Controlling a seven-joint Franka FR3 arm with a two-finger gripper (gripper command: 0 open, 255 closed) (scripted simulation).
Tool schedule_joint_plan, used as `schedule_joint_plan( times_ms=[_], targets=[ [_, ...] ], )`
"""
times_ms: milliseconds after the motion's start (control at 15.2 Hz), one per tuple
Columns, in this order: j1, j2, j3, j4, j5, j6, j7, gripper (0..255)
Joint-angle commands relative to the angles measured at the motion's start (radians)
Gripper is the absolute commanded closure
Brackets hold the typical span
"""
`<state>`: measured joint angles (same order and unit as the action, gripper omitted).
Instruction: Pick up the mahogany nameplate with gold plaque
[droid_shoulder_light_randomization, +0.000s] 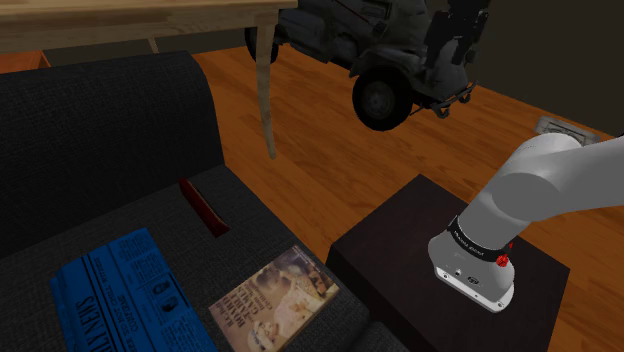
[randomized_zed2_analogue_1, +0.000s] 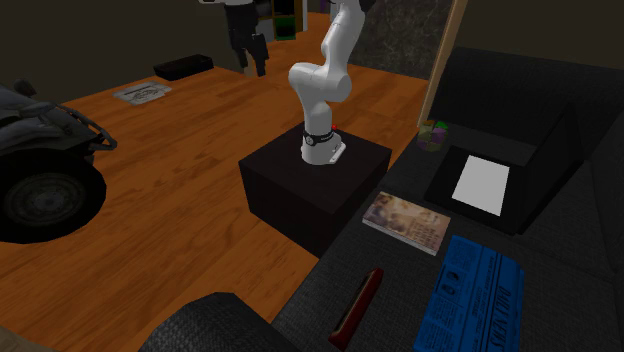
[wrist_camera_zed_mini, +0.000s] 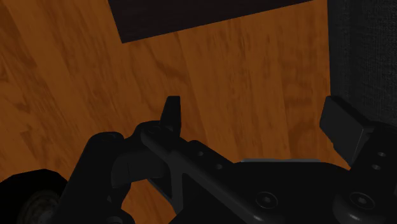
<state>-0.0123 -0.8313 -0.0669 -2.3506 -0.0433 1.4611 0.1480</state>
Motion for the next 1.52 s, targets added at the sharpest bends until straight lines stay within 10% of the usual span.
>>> schedule_joint_plan(
  times_ms=[0, 1452],
  targets=[
    [0.0, 0.0, 0.0, 0.0, 0.0, 0.0, 0.0, 0],
    [0.16, 0.432, 0.366, -0.058, 0.187, 0.548, 0.309, 0]
  ],
)
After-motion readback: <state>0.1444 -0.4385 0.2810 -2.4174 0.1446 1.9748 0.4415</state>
